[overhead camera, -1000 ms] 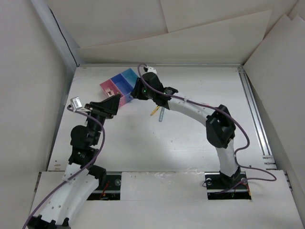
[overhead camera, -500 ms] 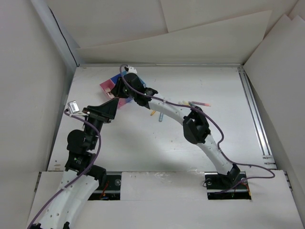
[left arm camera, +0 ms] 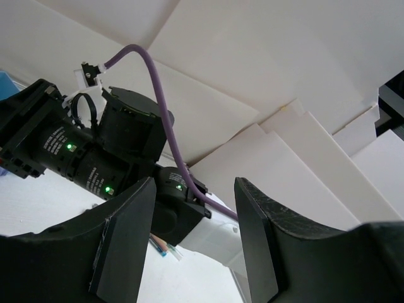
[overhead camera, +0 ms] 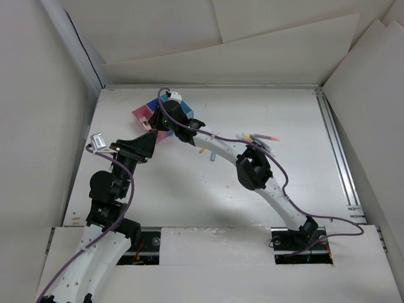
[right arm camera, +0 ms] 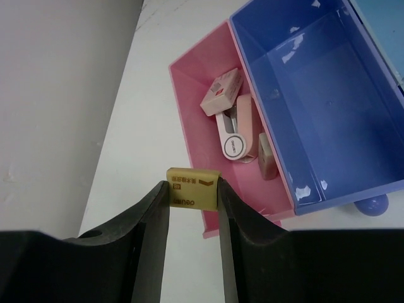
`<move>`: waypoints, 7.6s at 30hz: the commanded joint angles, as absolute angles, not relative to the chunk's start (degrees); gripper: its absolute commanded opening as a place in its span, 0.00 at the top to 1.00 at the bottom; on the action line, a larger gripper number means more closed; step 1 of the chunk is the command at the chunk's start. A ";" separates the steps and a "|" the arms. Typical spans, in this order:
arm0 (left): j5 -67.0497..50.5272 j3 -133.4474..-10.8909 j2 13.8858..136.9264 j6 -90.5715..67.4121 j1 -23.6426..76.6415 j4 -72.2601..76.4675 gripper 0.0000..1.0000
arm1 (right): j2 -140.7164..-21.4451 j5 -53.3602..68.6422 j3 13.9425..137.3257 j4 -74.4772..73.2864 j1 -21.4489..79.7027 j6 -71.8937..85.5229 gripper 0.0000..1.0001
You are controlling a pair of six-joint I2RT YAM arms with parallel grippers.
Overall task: Sort the stationery into containers
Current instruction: Place the stationery in the storage box, then pick up the pen from the center of the board, then place the pen in the storage box, then pick up the pen from the center of the board, then place the pen in the storage box.
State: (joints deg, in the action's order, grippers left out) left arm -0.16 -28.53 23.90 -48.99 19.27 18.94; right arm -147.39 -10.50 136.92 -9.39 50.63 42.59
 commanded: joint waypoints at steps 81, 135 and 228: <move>7.91 -73.74 113.20 -6.42 35.68 -1.32 0.73 | -61.00 -9.58 43.24 -4.04 28.48 39.55 0.57; -0.97 -77.69 106.44 -42.45 8.00 6.42 0.85 | -60.38 -9.58 41.13 -2.46 28.48 39.55 0.57; 2.90 -71.46 105.56 -45.26 10.37 13.01 1.00 | -58.44 -8.26 39.02 -1.93 24.96 40.17 0.57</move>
